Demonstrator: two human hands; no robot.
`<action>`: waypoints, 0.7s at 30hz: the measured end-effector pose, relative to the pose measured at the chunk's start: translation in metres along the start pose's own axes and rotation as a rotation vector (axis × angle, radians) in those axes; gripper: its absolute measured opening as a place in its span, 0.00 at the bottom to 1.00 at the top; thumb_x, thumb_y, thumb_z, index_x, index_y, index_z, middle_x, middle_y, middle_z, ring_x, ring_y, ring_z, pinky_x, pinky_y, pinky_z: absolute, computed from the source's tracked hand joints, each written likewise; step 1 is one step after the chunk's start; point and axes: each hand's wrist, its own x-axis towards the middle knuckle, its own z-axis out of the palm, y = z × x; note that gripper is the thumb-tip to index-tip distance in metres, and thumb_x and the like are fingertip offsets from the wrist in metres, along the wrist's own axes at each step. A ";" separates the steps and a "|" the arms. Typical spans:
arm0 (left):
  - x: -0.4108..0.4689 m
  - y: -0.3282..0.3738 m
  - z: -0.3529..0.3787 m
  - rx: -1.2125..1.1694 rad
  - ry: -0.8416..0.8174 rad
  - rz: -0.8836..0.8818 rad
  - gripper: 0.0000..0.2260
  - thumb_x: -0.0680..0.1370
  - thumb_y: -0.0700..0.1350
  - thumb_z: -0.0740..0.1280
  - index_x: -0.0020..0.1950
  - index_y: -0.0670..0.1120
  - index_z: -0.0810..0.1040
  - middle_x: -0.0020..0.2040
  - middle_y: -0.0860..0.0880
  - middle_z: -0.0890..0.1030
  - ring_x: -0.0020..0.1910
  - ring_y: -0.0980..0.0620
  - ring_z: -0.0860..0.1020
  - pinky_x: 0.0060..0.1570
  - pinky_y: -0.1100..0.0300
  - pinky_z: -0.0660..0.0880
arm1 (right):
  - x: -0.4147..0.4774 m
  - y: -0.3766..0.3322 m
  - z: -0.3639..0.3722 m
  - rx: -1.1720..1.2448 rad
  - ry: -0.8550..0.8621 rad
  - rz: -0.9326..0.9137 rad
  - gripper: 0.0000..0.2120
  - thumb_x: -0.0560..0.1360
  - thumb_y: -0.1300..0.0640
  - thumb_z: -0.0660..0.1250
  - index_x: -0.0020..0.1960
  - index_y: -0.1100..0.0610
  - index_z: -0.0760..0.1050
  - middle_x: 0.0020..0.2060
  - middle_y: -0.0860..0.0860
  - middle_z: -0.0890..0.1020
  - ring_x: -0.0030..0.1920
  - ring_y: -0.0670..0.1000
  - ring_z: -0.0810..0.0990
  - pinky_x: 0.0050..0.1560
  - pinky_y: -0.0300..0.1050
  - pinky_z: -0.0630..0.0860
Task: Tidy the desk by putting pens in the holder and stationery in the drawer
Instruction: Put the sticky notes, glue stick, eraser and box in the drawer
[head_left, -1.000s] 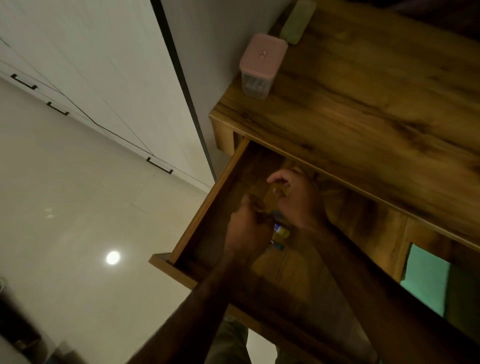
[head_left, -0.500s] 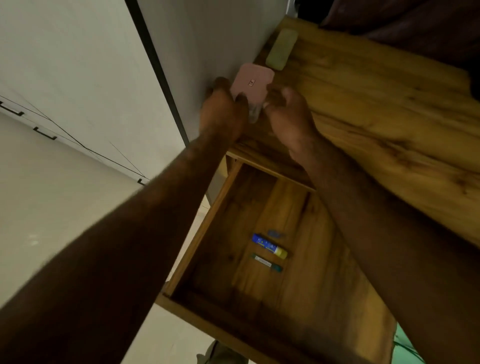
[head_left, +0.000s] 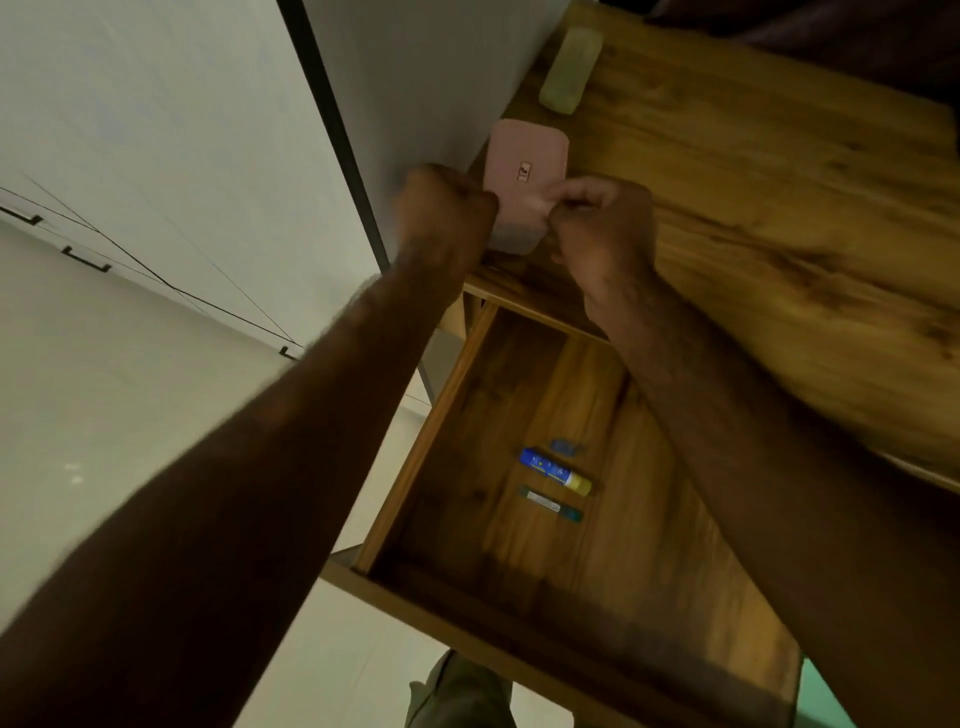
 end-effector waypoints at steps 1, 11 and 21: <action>-0.015 0.000 -0.007 -0.012 -0.010 0.017 0.04 0.75 0.41 0.70 0.48 0.45 0.82 0.48 0.48 0.84 0.46 0.48 0.84 0.38 0.58 0.82 | -0.012 0.002 -0.006 0.018 -0.004 0.011 0.08 0.75 0.60 0.72 0.46 0.46 0.83 0.51 0.46 0.86 0.50 0.46 0.85 0.42 0.44 0.85; -0.156 -0.053 -0.062 0.306 -0.252 0.109 0.08 0.75 0.42 0.70 0.54 0.47 0.84 0.50 0.50 0.86 0.45 0.54 0.83 0.38 0.68 0.77 | -0.179 0.055 -0.061 -0.081 -0.141 0.110 0.09 0.74 0.58 0.75 0.45 0.43 0.82 0.43 0.38 0.85 0.46 0.39 0.84 0.42 0.34 0.80; -0.209 -0.103 -0.080 0.639 -0.391 0.026 0.19 0.78 0.43 0.68 0.68 0.48 0.70 0.59 0.47 0.83 0.52 0.45 0.83 0.50 0.49 0.82 | -0.245 0.106 -0.037 -0.251 -0.334 0.248 0.07 0.78 0.57 0.71 0.53 0.47 0.83 0.49 0.38 0.80 0.44 0.36 0.76 0.47 0.27 0.70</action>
